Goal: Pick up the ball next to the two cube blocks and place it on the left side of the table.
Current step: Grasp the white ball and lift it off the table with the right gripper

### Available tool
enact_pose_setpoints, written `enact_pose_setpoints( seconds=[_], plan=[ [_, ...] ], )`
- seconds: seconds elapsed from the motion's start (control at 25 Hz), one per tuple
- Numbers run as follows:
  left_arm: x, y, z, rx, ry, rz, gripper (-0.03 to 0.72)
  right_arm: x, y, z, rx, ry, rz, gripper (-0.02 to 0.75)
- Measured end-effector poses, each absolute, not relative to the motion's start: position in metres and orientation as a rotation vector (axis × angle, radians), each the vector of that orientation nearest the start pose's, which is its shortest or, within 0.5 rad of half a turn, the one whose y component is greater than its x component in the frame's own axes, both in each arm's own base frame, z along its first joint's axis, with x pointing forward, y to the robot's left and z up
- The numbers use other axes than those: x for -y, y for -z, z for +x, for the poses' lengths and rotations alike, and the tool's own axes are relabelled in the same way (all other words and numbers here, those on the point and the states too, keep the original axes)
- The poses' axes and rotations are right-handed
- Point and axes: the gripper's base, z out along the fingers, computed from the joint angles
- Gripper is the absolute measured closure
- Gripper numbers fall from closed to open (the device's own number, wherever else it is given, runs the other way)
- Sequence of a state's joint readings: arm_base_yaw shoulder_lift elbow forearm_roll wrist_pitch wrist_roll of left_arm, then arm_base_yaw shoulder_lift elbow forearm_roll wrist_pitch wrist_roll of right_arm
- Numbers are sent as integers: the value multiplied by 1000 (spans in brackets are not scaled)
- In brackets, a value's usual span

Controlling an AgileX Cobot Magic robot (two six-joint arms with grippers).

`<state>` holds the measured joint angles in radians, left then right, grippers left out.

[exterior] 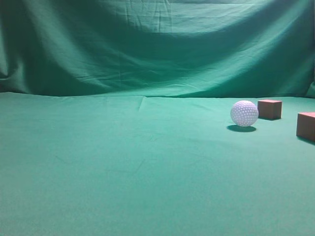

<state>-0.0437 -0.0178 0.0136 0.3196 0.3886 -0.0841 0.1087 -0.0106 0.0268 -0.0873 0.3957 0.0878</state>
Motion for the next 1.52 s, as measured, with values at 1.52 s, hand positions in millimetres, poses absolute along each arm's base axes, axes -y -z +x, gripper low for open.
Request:
enact_pose_setpoints(
  seconds=[1.52],
  plan=[
    [-9,-176,52,-1848,-228,155,688,-4,-282,53,-1602,-179,35,738]
  ],
)
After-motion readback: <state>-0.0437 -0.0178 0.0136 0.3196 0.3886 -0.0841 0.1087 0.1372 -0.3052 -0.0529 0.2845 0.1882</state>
